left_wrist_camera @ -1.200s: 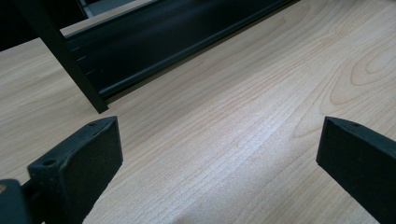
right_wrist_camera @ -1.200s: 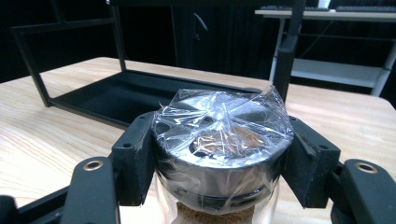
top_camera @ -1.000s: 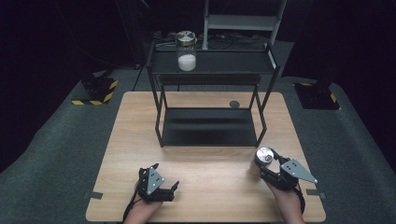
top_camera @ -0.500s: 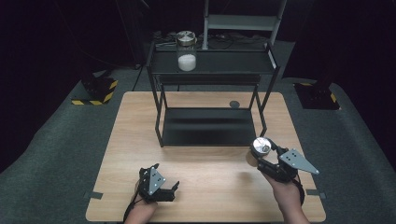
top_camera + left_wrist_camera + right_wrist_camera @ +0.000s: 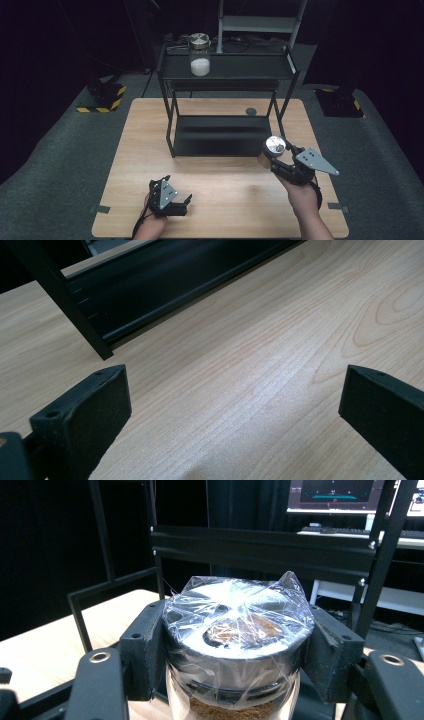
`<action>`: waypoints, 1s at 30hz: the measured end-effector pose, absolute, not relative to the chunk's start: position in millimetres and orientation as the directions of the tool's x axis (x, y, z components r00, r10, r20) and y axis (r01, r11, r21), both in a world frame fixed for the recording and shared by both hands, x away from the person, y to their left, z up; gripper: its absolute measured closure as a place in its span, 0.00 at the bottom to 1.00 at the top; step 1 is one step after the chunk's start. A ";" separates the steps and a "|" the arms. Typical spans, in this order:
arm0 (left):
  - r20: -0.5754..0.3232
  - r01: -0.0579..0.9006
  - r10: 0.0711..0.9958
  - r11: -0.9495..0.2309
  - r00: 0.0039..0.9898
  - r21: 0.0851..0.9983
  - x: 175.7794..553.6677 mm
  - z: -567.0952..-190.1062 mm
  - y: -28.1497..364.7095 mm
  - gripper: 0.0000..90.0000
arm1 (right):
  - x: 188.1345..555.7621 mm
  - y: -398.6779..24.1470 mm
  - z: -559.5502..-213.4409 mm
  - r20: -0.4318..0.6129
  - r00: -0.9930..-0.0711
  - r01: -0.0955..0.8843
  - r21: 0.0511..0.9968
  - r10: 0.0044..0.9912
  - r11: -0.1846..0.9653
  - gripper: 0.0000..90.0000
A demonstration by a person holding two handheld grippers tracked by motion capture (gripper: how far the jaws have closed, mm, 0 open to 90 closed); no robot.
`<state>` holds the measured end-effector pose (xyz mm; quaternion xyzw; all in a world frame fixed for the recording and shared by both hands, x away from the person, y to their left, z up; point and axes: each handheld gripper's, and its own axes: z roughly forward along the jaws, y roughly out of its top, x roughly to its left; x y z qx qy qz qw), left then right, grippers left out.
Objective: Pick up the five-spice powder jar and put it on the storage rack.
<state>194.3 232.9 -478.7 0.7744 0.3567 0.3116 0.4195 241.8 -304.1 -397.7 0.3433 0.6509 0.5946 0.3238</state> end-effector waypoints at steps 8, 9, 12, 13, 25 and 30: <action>0.178 0.295 0.818 -0.387 0.548 0.873 194.5 -478.8 233.6 0.01 | 250.4 -298.6 -384.2 -0.011 -0.556 0.047 0.998 0.831 0.044 0.38; 0.178 0.295 0.817 -0.389 0.548 0.873 194.5 -478.7 233.5 0.01 | 251.5 -298.0 -381.7 -0.013 -0.556 0.043 0.998 0.831 0.044 0.38; 0.184 0.293 0.816 -0.394 0.548 0.871 194.4 -478.6 232.8 0.01 | 254.3 -296.7 -376.5 -0.019 -0.559 0.032 0.998 0.829 0.045 0.38; 0.186 0.292 0.815 -0.395 0.549 0.871 194.3 -478.7 232.8 0.01 | 255.0 -296.0 -374.3 -0.020 -0.559 0.031 0.999 0.829 0.045 0.38; 0.168 0.289 0.820 -0.374 0.547 0.881 193.7 -480.2 236.2 0.01 | 265.0 -289.7 -357.2 -0.019 -0.559 0.018 0.999 0.829 0.035 0.38; 0.162 0.286 0.818 -0.368 0.552 0.885 193.7 -480.8 238.5 0.01 | 268.4 -288.2 -349.3 -0.027 -0.554 0.001 0.999 0.832 0.032 0.38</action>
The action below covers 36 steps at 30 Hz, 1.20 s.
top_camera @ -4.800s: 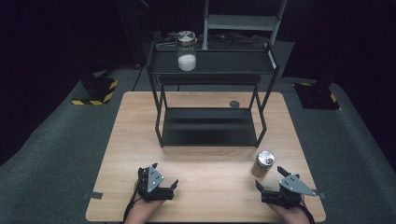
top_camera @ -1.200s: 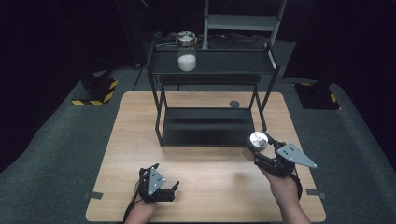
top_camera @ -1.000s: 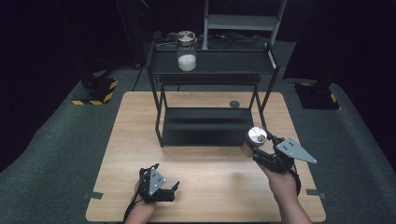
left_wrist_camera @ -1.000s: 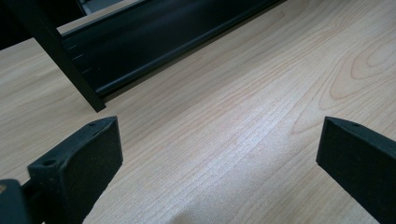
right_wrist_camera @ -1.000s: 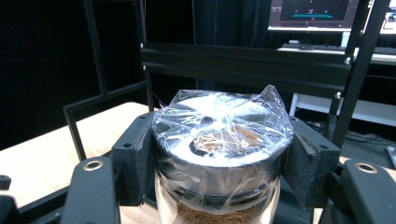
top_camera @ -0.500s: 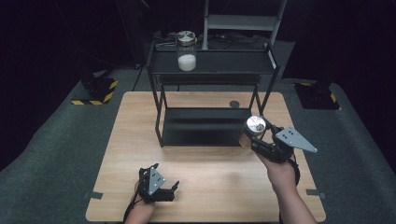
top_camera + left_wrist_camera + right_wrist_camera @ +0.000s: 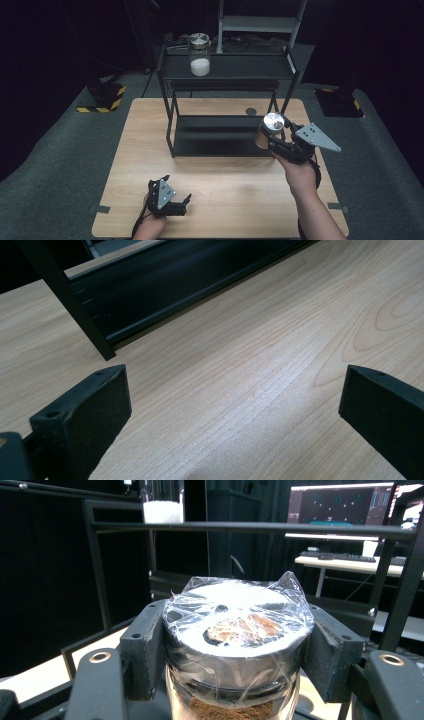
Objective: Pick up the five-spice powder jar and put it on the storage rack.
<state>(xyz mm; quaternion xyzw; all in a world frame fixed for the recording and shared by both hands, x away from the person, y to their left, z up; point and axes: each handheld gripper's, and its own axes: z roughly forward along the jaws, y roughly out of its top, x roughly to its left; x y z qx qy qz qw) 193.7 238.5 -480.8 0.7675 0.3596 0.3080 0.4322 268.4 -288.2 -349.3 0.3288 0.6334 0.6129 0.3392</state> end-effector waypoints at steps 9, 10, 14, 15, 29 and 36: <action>0.156 0.280 0.815 -0.362 0.559 0.889 193.5 -481.6 240.9 0.01 | 273.4 -286.2 -332.6 -0.044 -0.545 -0.031 0.999 0.837 0.032 0.38; 0.157 0.279 0.814 -0.363 0.559 0.889 193.5 -481.6 240.9 0.01 | 273.8 -286.0 -330.7 -0.045 -0.544 -0.034 0.999 0.838 0.032 0.38; 0.154 0.278 0.813 -0.360 0.561 0.891 193.4 -482.0 241.6 0.01 | 275.9 -286.7 -323.5 -0.041 -0.542 -0.047 0.999 0.839 0.019 0.38; 0.152 0.277 0.814 -0.358 0.561 0.892 193.3 -482.2 241.9 0.01 | 276.4 -286.7 -321.7 -0.042 -0.542 -0.049 0.999 0.839 0.018 0.38; 0.141 0.277 0.813 -0.348 0.564 0.896 193.9 -482.7 244.8 0.01 | 281.8 -282.5 -296.9 -0.067 -0.534 -0.098 0.995 0.843 0.017 0.38; 0.137 0.275 0.812 -0.344 0.567 0.898 194.2 -483.1 246.1 0.01 | 286.4 -278.8 -284.8 -0.077 -0.528 -0.116 0.993 0.846 0.018 0.38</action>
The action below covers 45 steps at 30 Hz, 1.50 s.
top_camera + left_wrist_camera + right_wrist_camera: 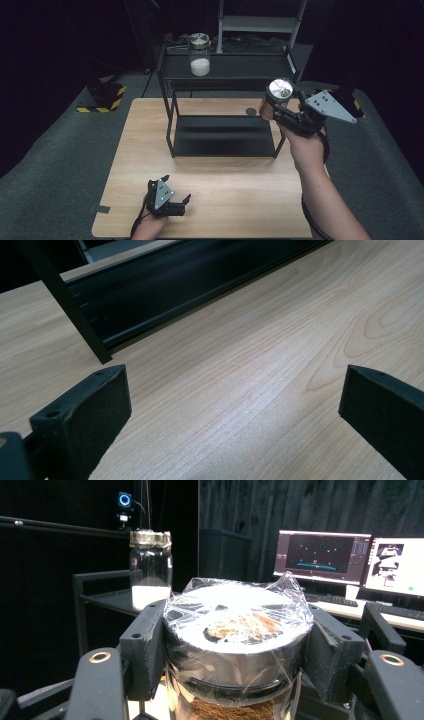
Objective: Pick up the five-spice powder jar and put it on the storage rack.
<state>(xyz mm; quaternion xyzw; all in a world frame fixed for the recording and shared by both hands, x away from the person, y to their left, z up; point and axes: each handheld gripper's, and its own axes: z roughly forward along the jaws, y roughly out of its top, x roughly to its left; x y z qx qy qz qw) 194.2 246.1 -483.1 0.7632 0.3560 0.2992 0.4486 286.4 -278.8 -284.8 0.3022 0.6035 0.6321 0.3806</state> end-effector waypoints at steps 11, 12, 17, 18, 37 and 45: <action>0.135 0.273 0.809 -0.343 0.572 0.899 194.4 -483.3 246.8 0.01 | 290.7 -274.1 -268.7 -0.084 -0.528 -0.139 0.990 0.845 0.012 0.38; 0.137 0.271 0.807 -0.346 0.574 0.898 194.5 -483.2 246.9 0.01 | 291.5 -273.5 -267.4 -0.086 -0.527 -0.141 0.990 0.845 0.013 0.38; 0.138 0.269 0.805 -0.346 0.577 0.899 194.6 -483.4 247.5 0.01 | 297.7 -270.6 -260.6 -0.087 -0.521 -0.140 0.990 0.849 0.015 0.38; 0.136 0.269 0.805 -0.345 0.577 0.899 194.6 -483.4 247.7 0.01 | 299.0 -269.9 -259.1 -0.086 -0.519 -0.139 0.990 0.850 0.015 0.38; 0.139 0.260 0.800 -0.346 0.584 0.902 194.0 -484.2 249.2 0.01 | 333.6 -256.5 -240.7 -0.069 -0.488 -0.131 0.991 0.870 0.005 0.38; 0.136 0.255 0.802 -0.339 0.581 0.906 193.0 -485.3 250.0 0.01 | 352.2 -248.9 -238.5 -0.060 -0.484 -0.124 0.992 0.873 0.000 0.38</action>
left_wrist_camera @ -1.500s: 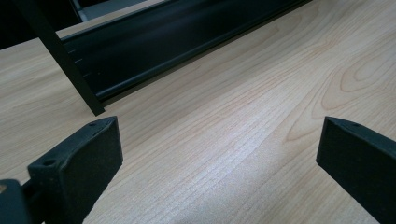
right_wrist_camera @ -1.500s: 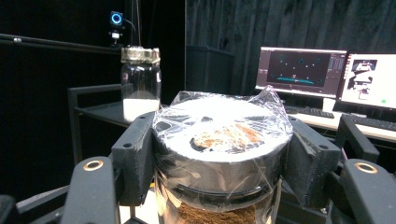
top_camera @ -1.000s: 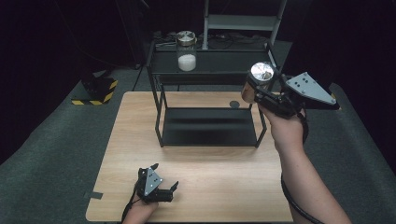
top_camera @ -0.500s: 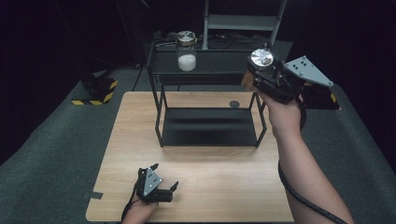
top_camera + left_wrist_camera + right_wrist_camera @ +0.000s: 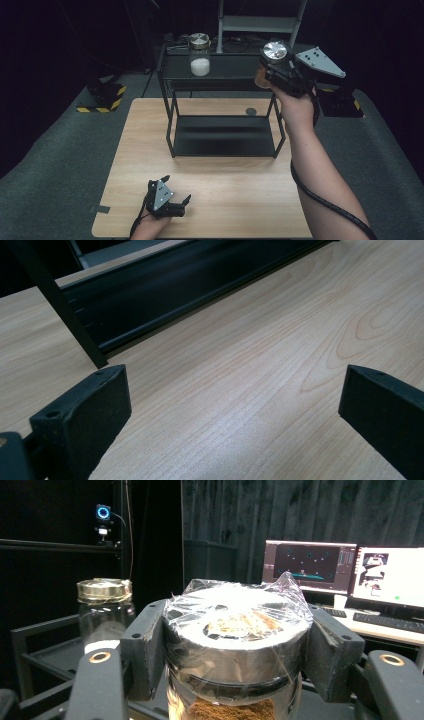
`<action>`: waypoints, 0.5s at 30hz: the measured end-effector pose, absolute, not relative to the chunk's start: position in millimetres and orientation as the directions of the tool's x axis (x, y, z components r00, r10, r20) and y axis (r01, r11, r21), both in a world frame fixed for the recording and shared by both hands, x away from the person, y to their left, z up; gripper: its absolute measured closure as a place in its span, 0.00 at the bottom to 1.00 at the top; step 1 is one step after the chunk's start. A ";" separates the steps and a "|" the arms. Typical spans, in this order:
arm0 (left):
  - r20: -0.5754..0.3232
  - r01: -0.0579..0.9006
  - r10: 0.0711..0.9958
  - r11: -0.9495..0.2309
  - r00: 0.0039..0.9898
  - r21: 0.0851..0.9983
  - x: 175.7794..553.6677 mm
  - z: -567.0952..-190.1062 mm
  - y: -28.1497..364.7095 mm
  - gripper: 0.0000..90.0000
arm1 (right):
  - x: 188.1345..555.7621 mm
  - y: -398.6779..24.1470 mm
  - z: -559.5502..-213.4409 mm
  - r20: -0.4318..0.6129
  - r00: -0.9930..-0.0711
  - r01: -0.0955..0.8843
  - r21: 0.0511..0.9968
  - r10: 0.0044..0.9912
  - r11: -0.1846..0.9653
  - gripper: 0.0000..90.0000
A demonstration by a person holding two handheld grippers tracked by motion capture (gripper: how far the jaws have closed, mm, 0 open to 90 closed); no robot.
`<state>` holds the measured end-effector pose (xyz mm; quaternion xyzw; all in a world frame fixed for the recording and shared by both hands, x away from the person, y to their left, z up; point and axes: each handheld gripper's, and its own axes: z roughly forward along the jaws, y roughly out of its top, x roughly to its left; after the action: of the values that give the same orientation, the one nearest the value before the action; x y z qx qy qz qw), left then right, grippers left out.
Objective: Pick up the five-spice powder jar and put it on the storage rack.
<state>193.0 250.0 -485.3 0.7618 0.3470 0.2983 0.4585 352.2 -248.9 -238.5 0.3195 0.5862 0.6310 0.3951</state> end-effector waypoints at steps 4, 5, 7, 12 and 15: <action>0.131 0.253 0.803 -0.331 0.582 0.909 192.5 -486.2 251.1 0.01 | 360.1 -245.8 -238.2 -0.055 -0.477 -0.122 0.993 0.877 -0.004 0.38; 0.133 0.252 0.802 -0.334 0.583 0.908 192.4 -486.1 251.0 0.01 | 361.5 -245.2 -237.9 -0.056 -0.476 -0.121 0.993 0.878 -0.003 0.38; 0.139 0.248 0.799 -0.340 0.585 0.907 192.3 -485.9 250.8 0.01 | 366.1 -243.5 -236.8 -0.061 -0.472 -0.122 0.993 0.879 0.003 0.38; 0.146 0.244 0.796 -0.347 0.587 0.906 192.2 -485.9 250.1 0.01 | 375.2 -240.1 -233.5 -0.065 -0.465 -0.122 0.992 0.883 0.009 0.38; 0.145 0.243 0.795 -0.345 0.589 0.906 192.0 -486.3 250.0 0.01 | 380.2 -237.0 -231.7 -0.070 -0.462 -0.122 0.992 0.884 0.015 0.38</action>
<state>192.0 250.0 -486.3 0.7633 0.3401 0.2999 0.4601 380.2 -237.0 -231.7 0.3250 0.5866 0.6219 0.4044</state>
